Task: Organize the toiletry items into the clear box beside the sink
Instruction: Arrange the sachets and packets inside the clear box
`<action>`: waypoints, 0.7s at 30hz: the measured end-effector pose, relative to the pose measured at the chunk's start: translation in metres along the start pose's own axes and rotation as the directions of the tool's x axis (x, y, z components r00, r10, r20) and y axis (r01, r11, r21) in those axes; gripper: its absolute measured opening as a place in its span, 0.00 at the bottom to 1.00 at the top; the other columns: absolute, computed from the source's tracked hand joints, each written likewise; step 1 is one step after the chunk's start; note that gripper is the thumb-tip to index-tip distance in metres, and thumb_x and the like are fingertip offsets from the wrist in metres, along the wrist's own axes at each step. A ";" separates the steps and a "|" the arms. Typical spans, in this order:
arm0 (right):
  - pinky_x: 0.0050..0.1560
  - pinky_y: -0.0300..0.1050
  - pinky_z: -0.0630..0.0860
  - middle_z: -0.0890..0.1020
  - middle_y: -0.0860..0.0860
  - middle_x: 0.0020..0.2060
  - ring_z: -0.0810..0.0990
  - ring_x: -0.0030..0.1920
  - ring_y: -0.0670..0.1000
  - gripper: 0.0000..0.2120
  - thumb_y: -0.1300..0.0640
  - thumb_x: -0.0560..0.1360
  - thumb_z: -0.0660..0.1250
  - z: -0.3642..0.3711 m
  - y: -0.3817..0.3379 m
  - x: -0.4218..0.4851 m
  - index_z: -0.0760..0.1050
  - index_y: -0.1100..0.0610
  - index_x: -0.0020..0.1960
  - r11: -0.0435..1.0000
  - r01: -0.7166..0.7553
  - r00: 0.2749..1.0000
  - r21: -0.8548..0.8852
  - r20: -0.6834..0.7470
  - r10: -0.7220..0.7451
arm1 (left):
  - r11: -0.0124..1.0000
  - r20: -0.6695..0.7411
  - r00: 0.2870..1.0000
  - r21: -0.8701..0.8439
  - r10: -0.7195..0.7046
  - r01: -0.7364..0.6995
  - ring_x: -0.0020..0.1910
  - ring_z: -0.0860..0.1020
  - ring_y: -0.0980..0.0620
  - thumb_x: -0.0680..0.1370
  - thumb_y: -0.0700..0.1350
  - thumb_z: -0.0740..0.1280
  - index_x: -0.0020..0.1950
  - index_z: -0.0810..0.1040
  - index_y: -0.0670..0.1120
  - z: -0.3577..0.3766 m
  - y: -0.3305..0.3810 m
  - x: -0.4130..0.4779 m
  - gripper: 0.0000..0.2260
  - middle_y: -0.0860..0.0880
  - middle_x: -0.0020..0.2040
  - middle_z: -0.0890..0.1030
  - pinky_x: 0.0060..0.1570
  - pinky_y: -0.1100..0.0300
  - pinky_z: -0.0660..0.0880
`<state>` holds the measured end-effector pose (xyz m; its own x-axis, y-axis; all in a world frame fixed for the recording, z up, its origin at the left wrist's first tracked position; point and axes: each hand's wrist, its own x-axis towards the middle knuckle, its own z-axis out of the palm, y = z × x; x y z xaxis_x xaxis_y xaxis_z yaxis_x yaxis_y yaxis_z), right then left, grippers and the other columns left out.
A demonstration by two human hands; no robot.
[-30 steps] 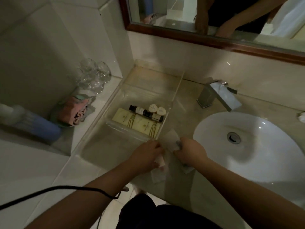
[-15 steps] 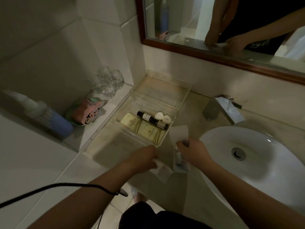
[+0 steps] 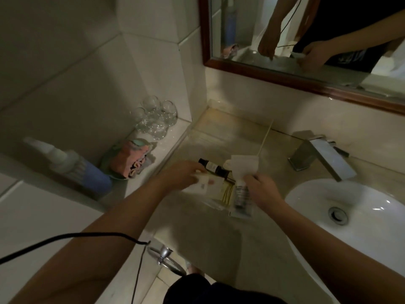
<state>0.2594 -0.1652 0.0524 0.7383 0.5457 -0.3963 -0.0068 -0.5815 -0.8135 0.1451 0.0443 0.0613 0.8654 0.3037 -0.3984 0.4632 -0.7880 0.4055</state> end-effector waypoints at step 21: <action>0.36 0.34 0.73 0.81 0.48 0.43 0.80 0.43 0.43 0.04 0.58 0.77 0.65 0.012 -0.032 0.024 0.76 0.54 0.51 0.998 0.035 0.985 0.047 -0.170 -0.027 | 0.959 -0.084 0.992 -0.261 0.093 -0.112 0.47 0.80 0.50 0.73 0.43 0.72 0.48 0.82 0.45 -0.013 -0.029 0.057 0.06 0.48 0.47 0.83 0.49 0.56 0.75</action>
<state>0.2696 -0.1267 0.0635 0.8419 0.4509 -0.2964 -0.0127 -0.5326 -0.8463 0.1834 0.0919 0.0377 0.9179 0.2727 -0.2884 0.3968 -0.6496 0.6485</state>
